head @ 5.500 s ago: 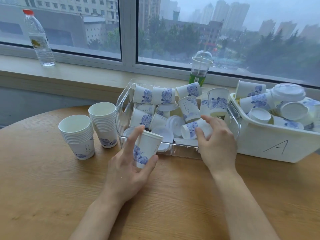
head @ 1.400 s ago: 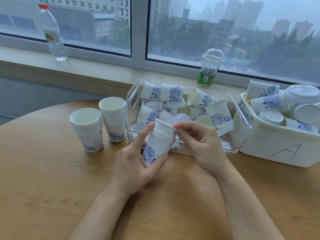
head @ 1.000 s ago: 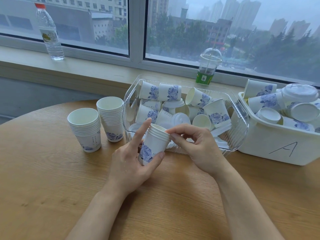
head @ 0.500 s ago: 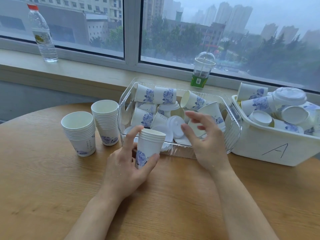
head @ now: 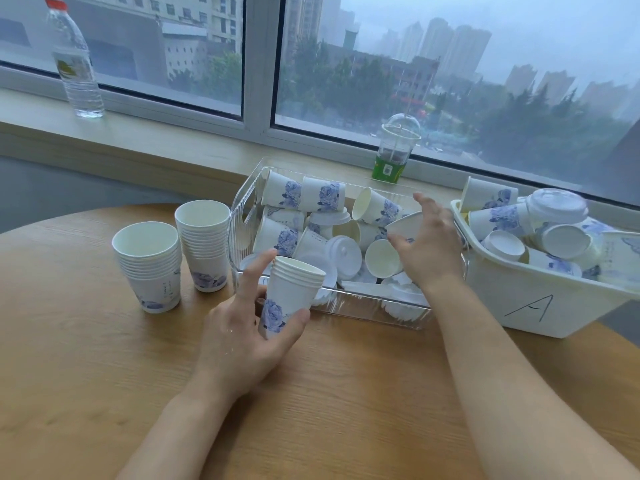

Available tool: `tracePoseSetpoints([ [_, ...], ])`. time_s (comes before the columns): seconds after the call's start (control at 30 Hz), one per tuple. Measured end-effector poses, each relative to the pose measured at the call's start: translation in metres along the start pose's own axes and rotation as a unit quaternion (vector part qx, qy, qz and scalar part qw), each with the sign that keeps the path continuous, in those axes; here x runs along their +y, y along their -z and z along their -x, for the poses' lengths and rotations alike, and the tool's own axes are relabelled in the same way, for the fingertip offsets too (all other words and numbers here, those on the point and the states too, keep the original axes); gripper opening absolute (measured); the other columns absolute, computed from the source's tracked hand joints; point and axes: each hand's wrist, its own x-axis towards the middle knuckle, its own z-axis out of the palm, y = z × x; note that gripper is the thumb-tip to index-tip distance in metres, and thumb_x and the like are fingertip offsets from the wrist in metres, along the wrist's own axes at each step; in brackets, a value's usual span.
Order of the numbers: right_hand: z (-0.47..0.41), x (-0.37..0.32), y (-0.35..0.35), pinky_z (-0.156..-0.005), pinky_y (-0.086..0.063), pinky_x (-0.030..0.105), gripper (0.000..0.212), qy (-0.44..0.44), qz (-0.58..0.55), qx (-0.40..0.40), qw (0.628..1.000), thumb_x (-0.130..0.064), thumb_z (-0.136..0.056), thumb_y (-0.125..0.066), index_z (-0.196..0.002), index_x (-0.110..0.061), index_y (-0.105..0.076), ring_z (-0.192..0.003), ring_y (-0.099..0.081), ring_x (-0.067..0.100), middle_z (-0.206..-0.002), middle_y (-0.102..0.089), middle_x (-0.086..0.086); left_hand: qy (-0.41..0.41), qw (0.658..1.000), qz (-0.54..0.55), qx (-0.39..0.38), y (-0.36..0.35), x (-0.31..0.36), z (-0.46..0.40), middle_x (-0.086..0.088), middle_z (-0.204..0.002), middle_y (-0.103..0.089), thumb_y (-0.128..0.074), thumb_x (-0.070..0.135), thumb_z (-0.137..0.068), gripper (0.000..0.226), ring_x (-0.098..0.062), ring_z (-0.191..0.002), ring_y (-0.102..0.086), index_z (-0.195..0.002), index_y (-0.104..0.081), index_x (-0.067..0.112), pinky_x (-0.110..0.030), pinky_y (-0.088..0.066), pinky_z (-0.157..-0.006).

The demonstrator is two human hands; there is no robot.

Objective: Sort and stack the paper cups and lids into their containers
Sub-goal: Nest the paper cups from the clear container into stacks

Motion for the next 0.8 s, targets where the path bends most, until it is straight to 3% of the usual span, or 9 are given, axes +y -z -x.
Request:
tracePoseSetpoints([
  [0.2,0.000,0.001,0.000,-0.107,-0.043,0.040,0.075,0.011,0.010,0.015,1.000,-0.020,-0.090,-0.079,-0.156,-0.025,-0.042,-0.133,-0.052,0.031,-0.153,-0.047,0.012,0.000,1.000,-0.005,-0.002,0.000,0.000,0.000,0.015,-0.092,-0.071,-0.068,0.066,-0.079,0.085,-0.007,-0.075,-0.070,-0.153,-0.033,0.044,-0.040,-0.060,-0.070],
  [0.33,0.018,-0.013,0.008,-0.102,-0.052,0.040,0.071,0.069,-0.133,0.072,0.986,-0.028,-0.088,-0.083,-0.149,-0.029,-0.047,-0.121,-0.061,0.023,-0.141,-0.056,0.003,0.003,1.000,-0.008,-0.008,0.001,-0.001,0.000,0.011,-0.091,-0.072,-0.068,0.067,-0.080,0.085,-0.010,-0.071,-0.071,-0.154,-0.032,0.044,-0.041,-0.060,-0.067],
  [0.43,0.050,-0.040,0.014,-0.082,-0.059,0.024,0.069,0.073,-0.360,0.012,0.930,-0.026,-0.087,-0.085,-0.146,-0.031,-0.048,-0.110,-0.070,0.011,-0.136,-0.059,-0.003,-0.001,1.000,-0.006,-0.009,0.001,0.000,0.000,0.012,-0.088,-0.071,-0.070,0.064,-0.081,0.086,-0.008,-0.068,-0.069,-0.155,-0.031,0.041,-0.039,-0.058,-0.066],
  [0.53,0.077,-0.059,0.005,-0.087,-0.061,0.032,0.064,0.026,-0.553,-0.047,0.832,-0.019,-0.085,-0.081,-0.142,-0.023,-0.052,-0.111,-0.073,0.017,-0.124,-0.069,-0.003,-0.006,1.000,-0.002,-0.014,0.000,0.000,0.001,0.013,-0.087,-0.070,-0.072,0.061,-0.082,0.087,-0.008,-0.066,-0.068,-0.156,-0.031,0.039,-0.038,-0.058,-0.062],
  [0.63,0.093,-0.065,-0.010,-0.093,-0.059,0.032,0.059,-0.031,-0.646,-0.072,0.760,-0.018,-0.085,-0.078,-0.140,-0.021,-0.055,-0.117,-0.070,0.020,-0.122,-0.070,0.000,-0.014,0.999,0.006,-0.029,0.001,0.000,0.002,0.014,-0.089,-0.069,-0.077,0.059,-0.081,0.090,-0.009,-0.066,-0.067,-0.157,-0.032,0.039,-0.038,-0.058,-0.061],
  [0.7,0.098,-0.065,-0.017,-0.092,-0.057,0.027,0.058,-0.056,-0.676,-0.077,0.730,-0.017,-0.084,-0.077,-0.137,-0.020,-0.056,-0.116,-0.069,0.019,-0.120,-0.071,0.000,-0.024,0.999,0.001,-0.032,0.001,0.000,0.002,0.015,-0.089,-0.068,-0.078,0.062,-0.079,0.092,-0.008,-0.067,-0.066,-0.156,-0.033,0.039,-0.038,-0.058,-0.063],
  [0.8,0.101,-0.064,-0.025,-0.091,-0.056,0.024,0.052,-0.058,-0.673,-0.096,0.731,-0.018,-0.082,-0.078,-0.130,-0.020,-0.058,-0.114,-0.069,0.018,-0.116,-0.071,0.000,-0.031,0.999,-0.008,-0.029,0.000,0.000,0.002,0.017,-0.089,-0.067,-0.078,0.065,-0.078,0.092,-0.006,-0.067,-0.064,-0.155,-0.033,0.041,-0.038,-0.058,-0.065],
])
